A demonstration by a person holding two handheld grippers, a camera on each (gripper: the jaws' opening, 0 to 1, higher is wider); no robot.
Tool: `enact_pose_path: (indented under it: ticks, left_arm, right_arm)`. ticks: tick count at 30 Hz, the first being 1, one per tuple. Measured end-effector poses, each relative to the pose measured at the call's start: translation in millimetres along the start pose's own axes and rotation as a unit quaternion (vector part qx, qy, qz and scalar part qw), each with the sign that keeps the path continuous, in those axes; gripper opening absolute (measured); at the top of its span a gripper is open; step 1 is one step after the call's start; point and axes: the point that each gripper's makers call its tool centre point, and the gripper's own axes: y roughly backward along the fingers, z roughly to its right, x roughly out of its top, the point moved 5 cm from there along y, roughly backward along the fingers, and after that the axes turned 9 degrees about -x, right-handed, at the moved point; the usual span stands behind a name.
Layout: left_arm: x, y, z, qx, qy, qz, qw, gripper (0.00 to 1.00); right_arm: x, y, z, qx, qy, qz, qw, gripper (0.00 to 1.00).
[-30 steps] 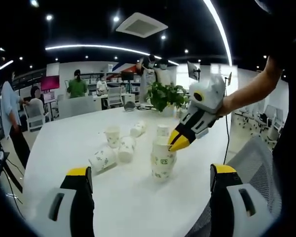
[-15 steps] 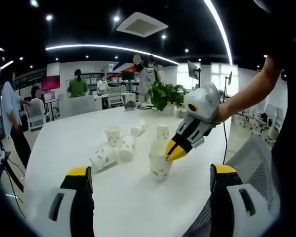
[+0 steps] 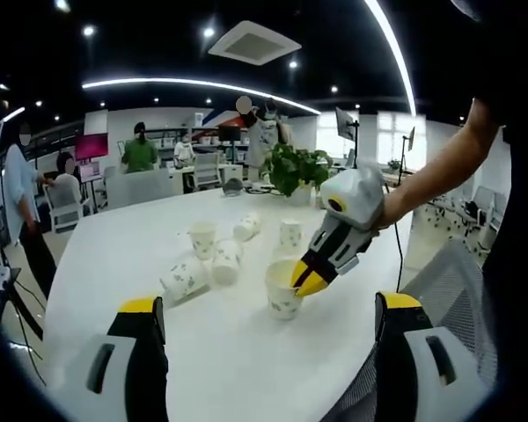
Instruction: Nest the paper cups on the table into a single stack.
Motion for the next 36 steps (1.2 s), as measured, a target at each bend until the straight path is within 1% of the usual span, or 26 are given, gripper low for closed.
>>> enact_pose_path:
  ticks: [6, 10, 18, 22, 23, 29, 32, 36]
  left_arm:
    - [1.9, -2, 2.2, -0.001, -0.001, -0.002, 1.0000, 0.99]
    - [2.2, -2, 2.7, -0.001, -0.001, -0.002, 1.0000, 0.99]
    - [0.3, -2, -0.8, -0.001, 0.000, 0.001, 1.0000, 0.99]
    - [0.6, -3, -1.7, 0.000, 0.000, 0.002, 1.0000, 0.99]
    - [0.4, -3, -2.3, 0.000, 0.000, 0.002, 1.0000, 0.99]
    - [0.5, -3, -5.8, 0.001, -0.003, 0.001, 1.0000, 0.99]
    - [1.4, -2, -7.1, 0.002, -0.005, 0.000, 1.0000, 0.99]
    - [1.4, -1, -9.0, 0.005, -0.002, 0.001, 1.0000, 0.99]
  right_arm:
    - [0.3, 2, -1, 0.001, 0.004, 0.000, 1.0000, 0.04]
    - [3.0, 8, 1, 0.000, 0.006, 0.008, 0.9999, 0.05]
    - [14.9, 23, 9, -0.005, 0.004, 0.023, 0.9997, 0.08]
    - [23.6, 31, 18, -0.007, -0.011, 0.036, 0.9993, 0.08]
    - [27.6, 34, 24, -0.012, -0.014, 0.041, 0.9990, 0.09]
    - [36.7, 39, 44, -0.028, -0.006, 0.053, 0.9982, 0.10]
    - [41.4, 39, 56, -0.038, 0.000, 0.056, 0.9977, 0.12]
    - [44.2, 37, 70, -0.042, 0.002, 0.062, 0.9972, 0.13]
